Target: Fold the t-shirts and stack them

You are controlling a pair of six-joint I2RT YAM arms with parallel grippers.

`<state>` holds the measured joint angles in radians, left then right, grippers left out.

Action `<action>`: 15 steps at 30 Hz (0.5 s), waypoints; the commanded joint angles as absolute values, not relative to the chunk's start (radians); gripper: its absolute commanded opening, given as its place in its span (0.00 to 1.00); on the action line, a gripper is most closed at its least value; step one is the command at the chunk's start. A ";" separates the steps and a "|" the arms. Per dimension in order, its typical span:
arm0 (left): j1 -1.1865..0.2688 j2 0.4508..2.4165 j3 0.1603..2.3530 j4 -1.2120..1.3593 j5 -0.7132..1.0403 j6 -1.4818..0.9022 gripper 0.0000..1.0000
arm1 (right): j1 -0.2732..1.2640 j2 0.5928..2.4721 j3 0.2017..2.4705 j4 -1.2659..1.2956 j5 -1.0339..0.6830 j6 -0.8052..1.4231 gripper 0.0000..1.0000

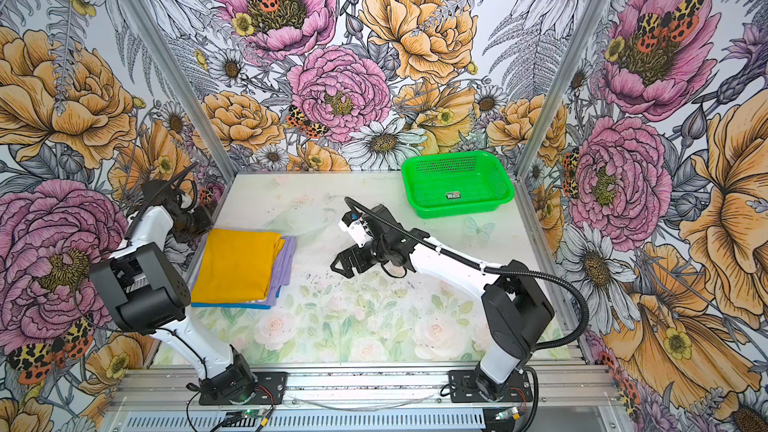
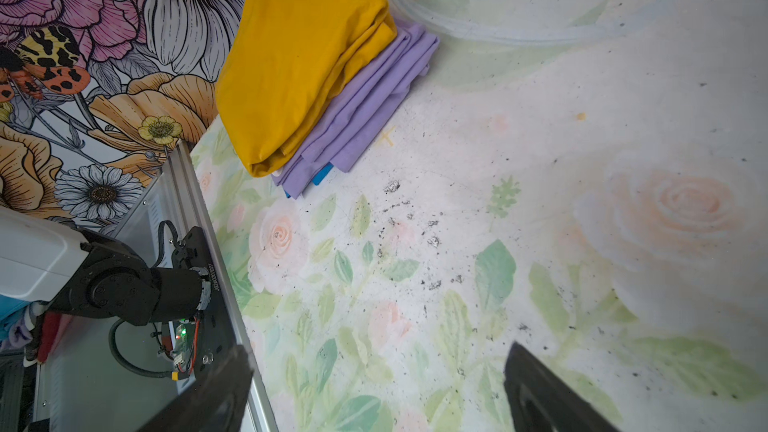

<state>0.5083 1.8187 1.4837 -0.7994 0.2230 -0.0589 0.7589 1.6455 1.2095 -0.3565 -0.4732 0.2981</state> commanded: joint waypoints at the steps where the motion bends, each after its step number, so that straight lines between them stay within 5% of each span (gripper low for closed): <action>1: 0.513 1.856 1.523 -0.755 0.296 -0.083 0.37 | 0.770 1.606 1.200 -0.334 -0.480 0.313 0.96; 2: 0.509 1.851 1.528 -0.755 0.304 -0.086 0.54 | 0.771 1.604 1.200 -0.333 -0.479 0.315 0.96; 5: 0.492 1.812 1.525 -0.754 0.333 -0.090 0.75 | 0.778 1.598 1.200 -0.335 -0.478 0.323 0.96; 7: 0.466 1.751 1.498 -0.753 0.326 -0.099 0.98 | 0.784 1.596 1.198 -0.335 -0.474 0.328 0.96; 15: 0.298 1.535 1.153 -0.476 0.409 -0.313 0.99 | 0.788 1.560 1.165 -0.336 -0.447 0.350 0.96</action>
